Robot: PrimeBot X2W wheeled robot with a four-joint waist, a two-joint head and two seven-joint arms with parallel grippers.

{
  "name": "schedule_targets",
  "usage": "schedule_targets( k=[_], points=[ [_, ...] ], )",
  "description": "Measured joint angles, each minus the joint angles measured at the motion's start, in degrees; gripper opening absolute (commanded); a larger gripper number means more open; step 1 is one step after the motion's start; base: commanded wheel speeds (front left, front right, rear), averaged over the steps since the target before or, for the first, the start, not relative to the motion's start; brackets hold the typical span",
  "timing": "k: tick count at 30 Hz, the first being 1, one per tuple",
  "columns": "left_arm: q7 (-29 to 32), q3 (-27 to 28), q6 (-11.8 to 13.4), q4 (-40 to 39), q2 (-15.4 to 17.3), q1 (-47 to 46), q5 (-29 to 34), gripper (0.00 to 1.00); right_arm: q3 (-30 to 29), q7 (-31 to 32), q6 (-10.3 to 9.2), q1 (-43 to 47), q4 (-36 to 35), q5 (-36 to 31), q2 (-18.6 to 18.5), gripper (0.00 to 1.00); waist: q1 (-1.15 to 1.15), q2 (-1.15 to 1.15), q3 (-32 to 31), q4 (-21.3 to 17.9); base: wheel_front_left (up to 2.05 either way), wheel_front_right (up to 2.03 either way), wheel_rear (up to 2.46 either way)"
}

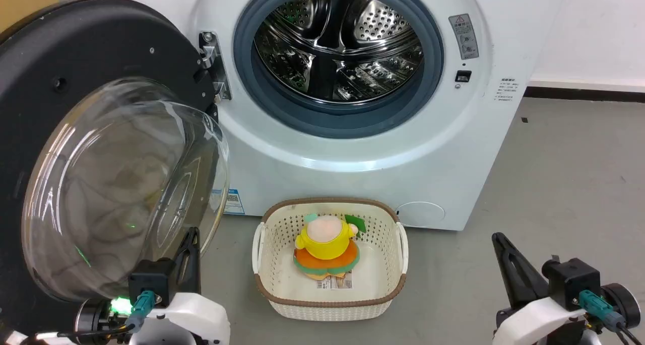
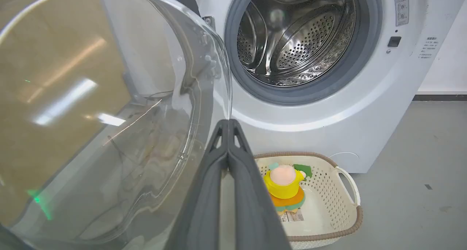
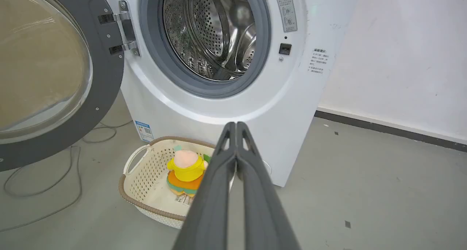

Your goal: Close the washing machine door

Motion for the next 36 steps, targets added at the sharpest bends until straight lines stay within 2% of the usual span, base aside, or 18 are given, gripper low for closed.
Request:
schedule_targets(
  k=[1,24,36],
  points=[
    [0.0,0.0,0.0,0.0,0.0,0.0,0.0,1.0,0.0,0.0,0.0,0.0,0.0,0.0,0.0,1.0,0.0,0.0,0.0,0.0,0.0,0.0,0.0],
    [-1.7,-0.8,0.2,-0.3,0.0,0.0,0.0,1.0,0.5,-1.7,0.0,0.1,0.2,1.4,0.0,1.0,0.0,0.0,0.0,0.4,0.0,0.0,0.0],
    [-3.4,-1.1,0.5,-0.9,0.0,0.4,-0.4,1.0,1.5,-3.4,0.0,0.1,0.6,3.2,-0.1,1.0,0.01,0.0,-0.4,3.5,0.0,0.0,0.0]
  ],
)
